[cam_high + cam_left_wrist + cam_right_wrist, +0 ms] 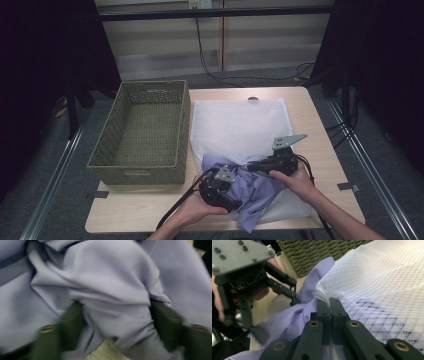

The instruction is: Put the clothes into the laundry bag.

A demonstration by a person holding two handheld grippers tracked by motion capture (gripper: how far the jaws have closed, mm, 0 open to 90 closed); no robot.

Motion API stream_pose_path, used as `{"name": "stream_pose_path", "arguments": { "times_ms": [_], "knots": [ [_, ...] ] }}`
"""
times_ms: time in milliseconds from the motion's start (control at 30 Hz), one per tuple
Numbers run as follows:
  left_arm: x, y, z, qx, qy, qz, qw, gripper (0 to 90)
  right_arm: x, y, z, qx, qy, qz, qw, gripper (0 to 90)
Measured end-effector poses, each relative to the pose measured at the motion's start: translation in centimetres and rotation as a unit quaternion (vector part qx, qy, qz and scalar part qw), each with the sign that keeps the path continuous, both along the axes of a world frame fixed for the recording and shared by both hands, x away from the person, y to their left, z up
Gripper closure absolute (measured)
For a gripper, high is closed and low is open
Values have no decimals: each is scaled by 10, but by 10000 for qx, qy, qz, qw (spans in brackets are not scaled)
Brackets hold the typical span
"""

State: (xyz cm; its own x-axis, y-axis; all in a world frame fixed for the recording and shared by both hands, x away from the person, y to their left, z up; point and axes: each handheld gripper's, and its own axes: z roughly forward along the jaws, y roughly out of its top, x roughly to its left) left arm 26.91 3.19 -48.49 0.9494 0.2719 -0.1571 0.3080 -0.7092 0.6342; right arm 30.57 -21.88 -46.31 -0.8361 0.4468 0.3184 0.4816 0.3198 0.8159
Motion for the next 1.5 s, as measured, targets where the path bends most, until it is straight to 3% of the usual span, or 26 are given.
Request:
{"name": "stream_pose_path", "arguments": {
  "times_ms": [133,167,233,300,333,400,433,500,533,633,700,800,1100,1133,1267,1367,1500],
  "knots": [
    [0,-1,0,96,-127,-104,9998,767,0,0,0,13,10,10,10000,880],
    [2,-1,0,162,-171,-156,9996,767,0,0,0,13,10,10,10000,880],
    [3,0,1,97,-78,-111,9999,831,0,-1,1,29,10,2,10000,882],
    [3,1,4,69,-43,-110,9999,841,0,-1,2,40,1,5,10000,882],
    [4,2,7,-17,-18,-102,9999,843,1,-1,4,68,-12,-6,10000,883],
    [6,3,17,-383,-25,-61,9992,845,1,-2,7,112,-25,-26,9999,883],
    [6,3,17,-383,-25,-61,9992,846,1,-2,7,112,-25,-26,9999,883],
    [8,-1,24,-666,34,51,9978,847,1,-2,10,159,-58,-67,9998,884],
    [8,-1,24,-666,34,51,9978,847,1,-2,10,159,-58,-67,9998,884],
    [11,-8,33,-989,70,140,9950,847,2,-4,14,214,-70,-118,9997,884],
    [11,-9,36,-956,6,136,9953,848,1,-4,16,255,-80,-134,9996,884],
    [19,-21,38,-1083,-88,273,9937,848,1,-3,18,313,-94,-105,9994,885],
    [30,-41,30,-1142,-91,414,9926,847,-1,-5,24,433,-117,-109,9989,885],
    [31,-42,26,-1096,-162,455,9928,847,-2,-5,25,457,-128,-103,9988,885],
    [35,-43,15,-1058,-117,580,9926,846,-2,-6,25,451,-132,-103,9988,885],
    [39,-43,-3,-802,-131,708,9942,844,-3,-6,24,415,-83,-88,9991,885],
    [39,-43,-8,-755,-141,788,9939,840,-5,-8,20,355,-53,-59,9993,885]
  ]
}}
